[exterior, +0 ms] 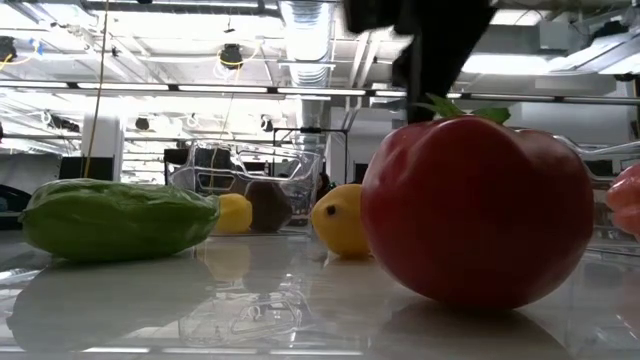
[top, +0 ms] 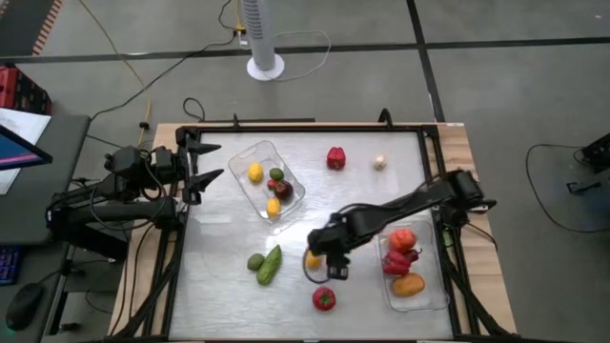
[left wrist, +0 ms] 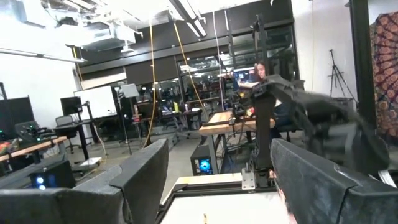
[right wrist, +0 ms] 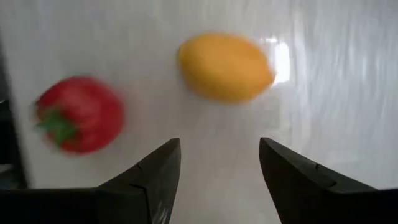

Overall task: Sort produce into baskets
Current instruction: Put the yellow lemon into the top transparent bin

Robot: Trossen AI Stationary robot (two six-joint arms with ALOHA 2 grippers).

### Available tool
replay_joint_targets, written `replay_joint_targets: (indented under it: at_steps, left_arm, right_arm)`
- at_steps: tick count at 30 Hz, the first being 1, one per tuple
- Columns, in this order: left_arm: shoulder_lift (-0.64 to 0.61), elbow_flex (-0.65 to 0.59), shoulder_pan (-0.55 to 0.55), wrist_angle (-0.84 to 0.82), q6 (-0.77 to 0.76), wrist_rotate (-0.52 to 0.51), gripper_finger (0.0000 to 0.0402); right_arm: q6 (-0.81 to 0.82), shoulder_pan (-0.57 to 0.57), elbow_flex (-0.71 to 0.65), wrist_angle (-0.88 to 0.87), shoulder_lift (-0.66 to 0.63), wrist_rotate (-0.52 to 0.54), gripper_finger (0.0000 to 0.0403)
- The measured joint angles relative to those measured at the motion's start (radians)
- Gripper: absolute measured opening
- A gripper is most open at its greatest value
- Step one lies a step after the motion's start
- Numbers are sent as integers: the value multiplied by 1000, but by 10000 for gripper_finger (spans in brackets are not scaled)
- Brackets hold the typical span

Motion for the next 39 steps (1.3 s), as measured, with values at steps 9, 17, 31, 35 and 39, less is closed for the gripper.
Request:
replay_joint_targets:
  at_steps: [9, 17, 31, 35, 39]
  left_arm:
    - [0, 0, 0, 0, 6, 0, 270]
    - [0, 0, 0, 0, 6, 0, 270]
    - [0, 0, 0, 0, 7, 0, 270]
    - [0, 0, 0, -1, 7, 0, 270]
    - [0, 0, 0, -1, 7, 0, 270]
  right_arm:
    - [-188, -43, 80, 63, 134, -85, 246]
    - [-272, -41, 120, 71, 140, -84, 260]
    - [-277, -48, 125, 155, 140, -41, 277]
    - [-298, -51, 124, 146, 139, -40, 296]
    - [-304, -49, 114, 151, 138, -26, 347]
